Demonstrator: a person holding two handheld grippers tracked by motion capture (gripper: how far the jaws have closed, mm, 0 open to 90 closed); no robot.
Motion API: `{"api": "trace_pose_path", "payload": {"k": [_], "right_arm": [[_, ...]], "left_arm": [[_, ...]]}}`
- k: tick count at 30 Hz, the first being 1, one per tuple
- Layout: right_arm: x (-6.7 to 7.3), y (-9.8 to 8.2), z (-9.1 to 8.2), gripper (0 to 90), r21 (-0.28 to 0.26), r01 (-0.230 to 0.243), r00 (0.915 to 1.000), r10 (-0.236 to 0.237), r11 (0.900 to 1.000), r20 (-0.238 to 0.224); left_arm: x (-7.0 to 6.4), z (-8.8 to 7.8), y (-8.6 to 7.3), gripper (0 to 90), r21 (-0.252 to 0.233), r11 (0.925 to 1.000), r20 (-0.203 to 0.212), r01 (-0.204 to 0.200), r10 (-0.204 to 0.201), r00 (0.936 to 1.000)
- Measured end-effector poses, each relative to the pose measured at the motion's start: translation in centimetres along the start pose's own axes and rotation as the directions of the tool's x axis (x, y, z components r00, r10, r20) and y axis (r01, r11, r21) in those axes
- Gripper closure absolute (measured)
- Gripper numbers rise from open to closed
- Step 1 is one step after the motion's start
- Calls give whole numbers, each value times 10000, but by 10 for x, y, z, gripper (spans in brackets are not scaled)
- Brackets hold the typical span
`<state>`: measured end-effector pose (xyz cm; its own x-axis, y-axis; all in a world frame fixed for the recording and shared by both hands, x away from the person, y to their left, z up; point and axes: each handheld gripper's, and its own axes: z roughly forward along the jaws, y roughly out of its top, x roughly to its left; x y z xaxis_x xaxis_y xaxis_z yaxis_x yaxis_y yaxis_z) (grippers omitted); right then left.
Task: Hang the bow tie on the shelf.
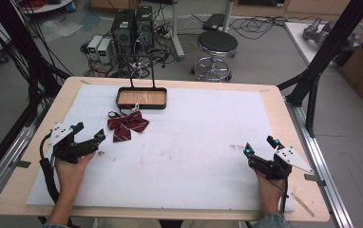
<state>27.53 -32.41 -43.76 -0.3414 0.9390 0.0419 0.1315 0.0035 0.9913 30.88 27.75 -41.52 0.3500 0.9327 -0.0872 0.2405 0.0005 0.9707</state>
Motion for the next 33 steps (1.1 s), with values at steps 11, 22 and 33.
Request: {"api": "trace_pose_path", "payload": {"k": [11,22,33], "right_arm": [[1,0,1,114,21,82,10000,-82,10000,-32],[1,0,1,114,56,56,10000,-55,10000,-49],[1,0,1,114,66,34,10000,-33,10000,-40]], "left_arm": [[0,-1,-1,145,107,9999,21,-118,117,9999],[-2,1,-3,153,77,9997,147,-211,210,9997],[-2,7,-4,213,101,9995,65,-313,312,9995]]}}
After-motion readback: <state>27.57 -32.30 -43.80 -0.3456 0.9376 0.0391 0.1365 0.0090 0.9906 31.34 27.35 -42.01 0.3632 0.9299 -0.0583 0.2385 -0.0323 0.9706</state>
